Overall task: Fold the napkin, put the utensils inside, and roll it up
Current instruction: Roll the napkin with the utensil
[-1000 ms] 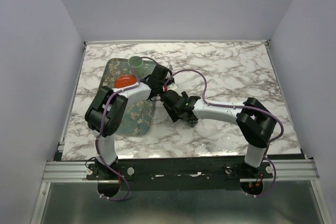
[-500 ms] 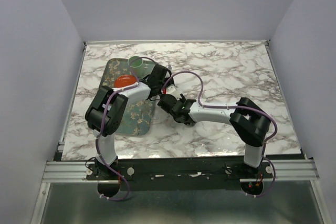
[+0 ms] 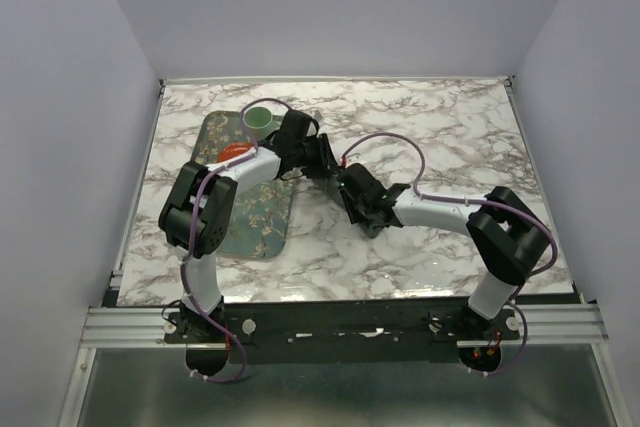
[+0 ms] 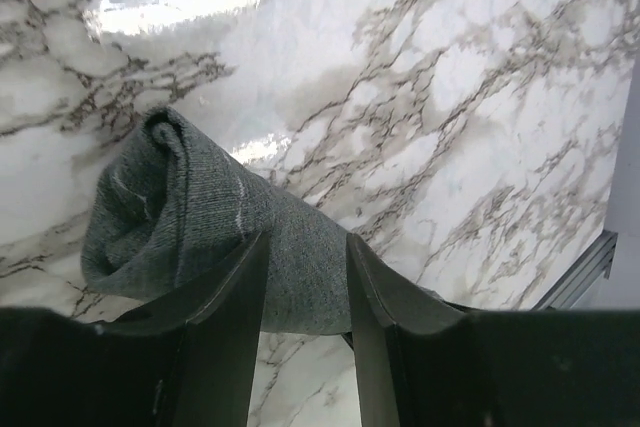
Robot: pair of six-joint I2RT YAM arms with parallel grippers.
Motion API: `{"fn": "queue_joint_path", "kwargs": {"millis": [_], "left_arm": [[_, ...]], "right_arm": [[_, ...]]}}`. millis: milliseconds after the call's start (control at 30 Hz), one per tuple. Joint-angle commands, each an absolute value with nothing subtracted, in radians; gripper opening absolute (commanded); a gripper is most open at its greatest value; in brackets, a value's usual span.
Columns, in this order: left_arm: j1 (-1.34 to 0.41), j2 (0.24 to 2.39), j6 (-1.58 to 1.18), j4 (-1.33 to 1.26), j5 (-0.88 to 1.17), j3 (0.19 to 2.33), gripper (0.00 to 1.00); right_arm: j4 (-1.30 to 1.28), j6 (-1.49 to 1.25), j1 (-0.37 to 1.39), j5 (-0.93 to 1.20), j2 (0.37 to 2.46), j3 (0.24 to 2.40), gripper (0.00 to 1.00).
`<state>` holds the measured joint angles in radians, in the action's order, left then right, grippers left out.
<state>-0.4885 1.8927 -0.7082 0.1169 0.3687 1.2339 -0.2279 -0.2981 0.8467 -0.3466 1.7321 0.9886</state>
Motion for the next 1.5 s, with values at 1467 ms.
{"fn": "queue_joint_path", "kwargs": {"millis": [1467], "left_arm": [[-0.529, 1.781, -0.687, 0.097, 0.267, 1.031, 0.18]], "right_arm": [[-0.224, -0.359, 0.457, 0.497, 1.724, 0.957, 0.66]]}}
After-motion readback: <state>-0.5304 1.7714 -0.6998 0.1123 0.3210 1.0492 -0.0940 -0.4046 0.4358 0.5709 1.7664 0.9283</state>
